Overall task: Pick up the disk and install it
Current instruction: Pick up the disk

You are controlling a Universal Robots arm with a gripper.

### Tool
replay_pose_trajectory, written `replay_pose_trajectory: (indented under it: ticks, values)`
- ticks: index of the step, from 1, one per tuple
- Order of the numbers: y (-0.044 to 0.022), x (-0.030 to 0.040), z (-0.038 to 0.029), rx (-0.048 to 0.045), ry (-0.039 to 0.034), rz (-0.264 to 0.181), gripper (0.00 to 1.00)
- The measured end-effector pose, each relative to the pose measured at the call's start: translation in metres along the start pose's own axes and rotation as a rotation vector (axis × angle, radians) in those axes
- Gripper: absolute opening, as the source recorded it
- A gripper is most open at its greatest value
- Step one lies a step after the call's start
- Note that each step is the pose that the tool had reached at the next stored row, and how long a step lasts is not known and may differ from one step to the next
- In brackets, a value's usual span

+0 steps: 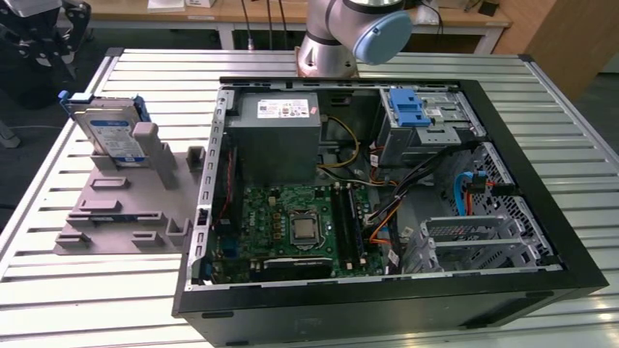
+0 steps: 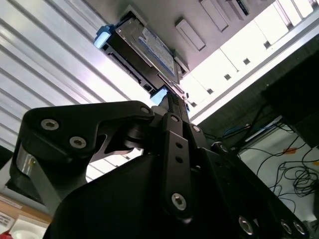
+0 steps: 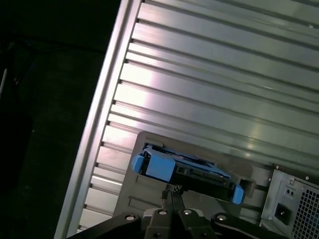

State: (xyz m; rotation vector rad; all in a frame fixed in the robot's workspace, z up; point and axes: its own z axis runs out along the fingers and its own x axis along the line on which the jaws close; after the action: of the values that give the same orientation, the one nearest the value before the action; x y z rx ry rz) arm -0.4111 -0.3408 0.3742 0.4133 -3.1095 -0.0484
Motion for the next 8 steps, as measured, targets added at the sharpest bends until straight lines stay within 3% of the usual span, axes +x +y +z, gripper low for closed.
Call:
replay_pose_trajectory:
  ticks: [5, 8]
  values:
    - [0.0, 0.0, 0.0, 0.0, 0.0022, -0.072, 0.11]
    - [0.0, 0.0, 0.0, 0.0, 0.0027, -0.086, 0.11]
